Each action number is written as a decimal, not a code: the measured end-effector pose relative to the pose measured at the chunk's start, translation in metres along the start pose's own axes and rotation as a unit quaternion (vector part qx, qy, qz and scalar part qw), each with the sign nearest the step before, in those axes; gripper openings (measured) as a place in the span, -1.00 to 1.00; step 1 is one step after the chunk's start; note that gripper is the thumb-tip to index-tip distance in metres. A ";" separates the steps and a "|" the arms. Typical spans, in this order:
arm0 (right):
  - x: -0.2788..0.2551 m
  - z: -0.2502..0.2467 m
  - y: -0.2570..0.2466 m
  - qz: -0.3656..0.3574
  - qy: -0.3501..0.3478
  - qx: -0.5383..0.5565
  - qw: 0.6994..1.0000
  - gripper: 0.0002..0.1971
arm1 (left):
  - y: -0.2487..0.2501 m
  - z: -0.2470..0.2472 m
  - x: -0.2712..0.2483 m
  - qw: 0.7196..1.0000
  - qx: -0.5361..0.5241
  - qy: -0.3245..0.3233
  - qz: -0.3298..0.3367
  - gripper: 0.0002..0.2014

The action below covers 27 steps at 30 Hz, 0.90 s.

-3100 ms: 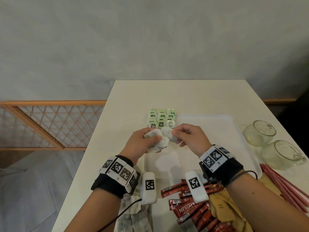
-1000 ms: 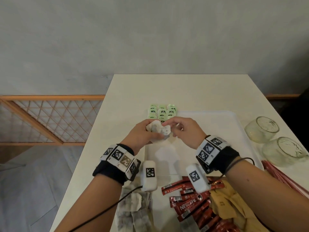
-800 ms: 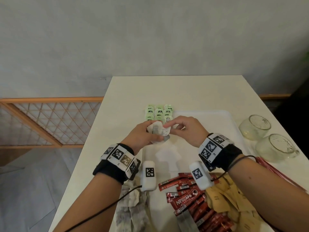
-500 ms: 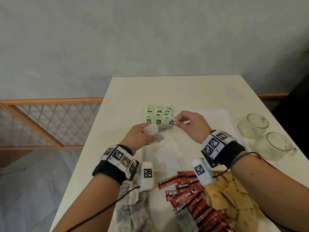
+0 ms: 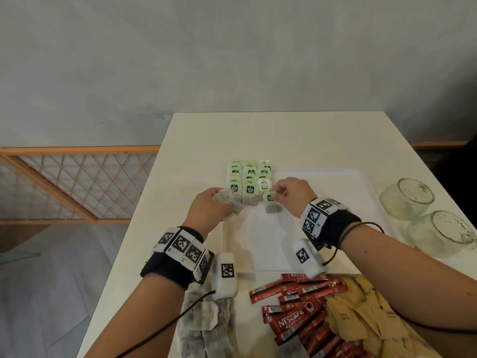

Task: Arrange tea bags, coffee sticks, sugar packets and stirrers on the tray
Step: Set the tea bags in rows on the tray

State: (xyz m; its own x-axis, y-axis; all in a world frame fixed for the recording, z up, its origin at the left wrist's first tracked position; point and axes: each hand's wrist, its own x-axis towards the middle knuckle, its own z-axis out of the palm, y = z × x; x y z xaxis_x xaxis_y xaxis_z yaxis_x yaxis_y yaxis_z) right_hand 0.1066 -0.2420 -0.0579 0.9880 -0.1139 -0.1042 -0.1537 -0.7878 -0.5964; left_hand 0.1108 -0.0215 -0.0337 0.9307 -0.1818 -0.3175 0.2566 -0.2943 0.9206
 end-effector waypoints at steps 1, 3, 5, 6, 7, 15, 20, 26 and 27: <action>0.004 0.001 -0.001 0.002 0.007 0.000 1.000 -0.87 | 0.000 0.000 0.001 1.000 -0.004 -0.003 -0.004 -0.72; 0.009 0.003 -0.004 -0.002 0.011 0.001 1.000 -0.84 | -0.001 -0.001 0.004 1.000 -0.003 -0.004 -0.010 -0.71; 0.014 0.006 -0.006 -0.003 0.016 0.017 1.000 -0.84 | -0.003 -0.003 0.007 1.000 0.003 0.000 -0.011 -0.64; 0.016 0.007 -0.006 0.001 0.021 0.034 0.999 -0.85 | -0.004 -0.003 0.008 1.000 0.001 0.003 -0.013 -0.58; 0.017 0.009 -0.006 0.007 0.025 0.052 0.998 -0.85 | -0.004 -0.003 0.009 1.000 -0.006 0.005 -0.015 -0.55; 0.014 0.010 -0.008 0.021 0.043 0.155 0.987 -0.85 | -0.009 -0.001 0.012 0.999 -0.040 0.019 -0.017 -0.65; -0.004 0.000 -0.021 -0.045 0.081 0.191 0.977 -0.84 | -0.006 0.008 0.001 0.999 -0.015 -0.030 0.008 -0.69; -0.025 -0.001 -0.036 -0.081 -0.023 0.213 0.973 -0.74 | 0.003 0.025 -0.011 0.996 0.031 -0.069 0.036 -0.64; -0.027 -0.003 -0.035 -0.082 -0.023 0.207 0.975 -0.74 | 0.004 0.026 -0.013 0.996 0.035 -0.068 0.039 -0.62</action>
State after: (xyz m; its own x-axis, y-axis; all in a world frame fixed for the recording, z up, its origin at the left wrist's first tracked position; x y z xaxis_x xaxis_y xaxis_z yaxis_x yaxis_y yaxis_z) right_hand 0.0854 -0.2128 -0.0319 0.9996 0.0277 -0.0109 0.0038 -0.4809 -0.8768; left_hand 0.0928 -0.0444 -0.0315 0.9017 -0.3308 -0.2784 0.1619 -0.3387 0.9269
